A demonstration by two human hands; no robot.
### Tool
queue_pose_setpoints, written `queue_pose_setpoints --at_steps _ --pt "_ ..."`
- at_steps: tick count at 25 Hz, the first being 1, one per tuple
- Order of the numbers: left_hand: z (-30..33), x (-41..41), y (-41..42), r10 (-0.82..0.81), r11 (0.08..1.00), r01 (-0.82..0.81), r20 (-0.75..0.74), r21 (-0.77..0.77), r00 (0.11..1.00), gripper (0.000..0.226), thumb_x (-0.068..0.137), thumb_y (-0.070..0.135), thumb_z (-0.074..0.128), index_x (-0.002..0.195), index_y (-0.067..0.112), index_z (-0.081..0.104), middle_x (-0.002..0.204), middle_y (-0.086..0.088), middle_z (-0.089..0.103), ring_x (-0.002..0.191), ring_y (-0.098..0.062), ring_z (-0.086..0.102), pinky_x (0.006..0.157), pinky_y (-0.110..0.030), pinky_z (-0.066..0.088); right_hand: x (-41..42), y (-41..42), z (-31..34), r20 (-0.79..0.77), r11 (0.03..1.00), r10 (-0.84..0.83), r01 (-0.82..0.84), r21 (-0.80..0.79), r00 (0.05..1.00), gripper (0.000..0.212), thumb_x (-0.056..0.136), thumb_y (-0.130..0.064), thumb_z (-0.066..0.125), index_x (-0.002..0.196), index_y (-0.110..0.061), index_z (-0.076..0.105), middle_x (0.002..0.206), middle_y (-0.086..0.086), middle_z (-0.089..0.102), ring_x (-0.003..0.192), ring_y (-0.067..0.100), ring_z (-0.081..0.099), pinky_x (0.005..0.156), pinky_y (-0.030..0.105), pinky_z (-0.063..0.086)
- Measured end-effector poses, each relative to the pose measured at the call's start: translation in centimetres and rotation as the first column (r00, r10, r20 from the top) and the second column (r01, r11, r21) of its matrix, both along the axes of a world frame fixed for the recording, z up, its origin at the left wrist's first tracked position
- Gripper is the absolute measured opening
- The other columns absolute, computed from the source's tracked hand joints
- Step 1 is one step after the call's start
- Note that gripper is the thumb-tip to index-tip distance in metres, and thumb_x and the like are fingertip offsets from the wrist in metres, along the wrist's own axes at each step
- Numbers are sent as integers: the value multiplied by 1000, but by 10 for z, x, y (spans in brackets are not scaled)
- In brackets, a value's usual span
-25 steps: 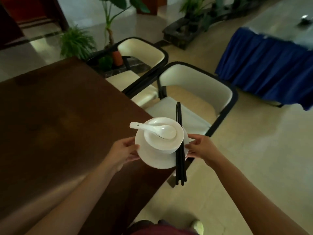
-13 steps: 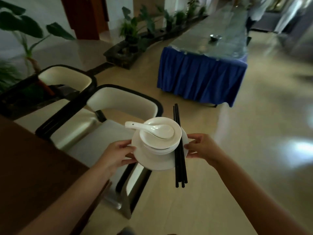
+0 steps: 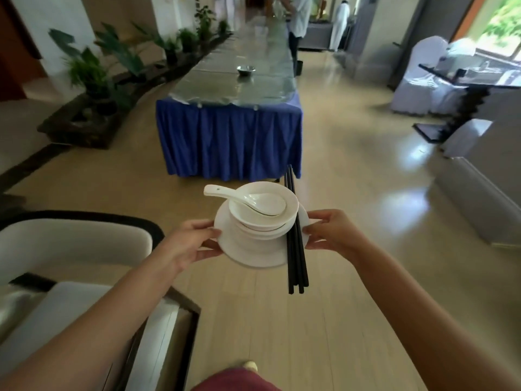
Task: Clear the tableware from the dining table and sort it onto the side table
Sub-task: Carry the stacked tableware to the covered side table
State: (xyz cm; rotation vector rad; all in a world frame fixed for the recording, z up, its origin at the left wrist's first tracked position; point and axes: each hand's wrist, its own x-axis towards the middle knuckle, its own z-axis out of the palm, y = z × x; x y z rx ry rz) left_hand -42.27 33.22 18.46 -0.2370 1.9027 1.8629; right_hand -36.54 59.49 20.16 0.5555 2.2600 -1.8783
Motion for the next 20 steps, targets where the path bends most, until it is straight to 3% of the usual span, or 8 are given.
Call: queue_pose_setpoints --at_steps 3,7,12,20 --pt "14 -62 48 -77 997 77 -15 -6 997 22 84 -5 57 101 8 63 84 -13 67 58 -18 65 52 -28 58 -48 42 10 -32 997 -76 75 -22 997 37 79 11 58 114 1 60 66 10 65 49 13 65 58 30 60" --pt "27 -139 112 -132 990 131 -35 -47 991 19 85 -6 55 91 8 66 77 -12 65 47 -13 63 52 -25 58 -109 100 13 -26 988 -148 146 -50 989 36 79 12 56 113 1 61 69 12 64 50 15 64 56 29 60" --pt "28 -221 200 -141 989 139 -35 -59 989 19 84 -6 56 94 7 65 79 -14 66 52 -16 65 52 -26 58 -190 187 9 -17 985 -164 163 -59 986 37 80 10 58 115 0 58 71 12 64 48 12 65 53 28 59" --pt "27 -333 359 -67 998 67 -43 10 997 26 86 -4 54 112 -2 61 96 -21 64 77 -28 61 59 -28 60 -331 355 23 -27 999 -16 15 -31 999 37 81 9 57 117 1 58 79 14 66 52 13 67 55 26 59"
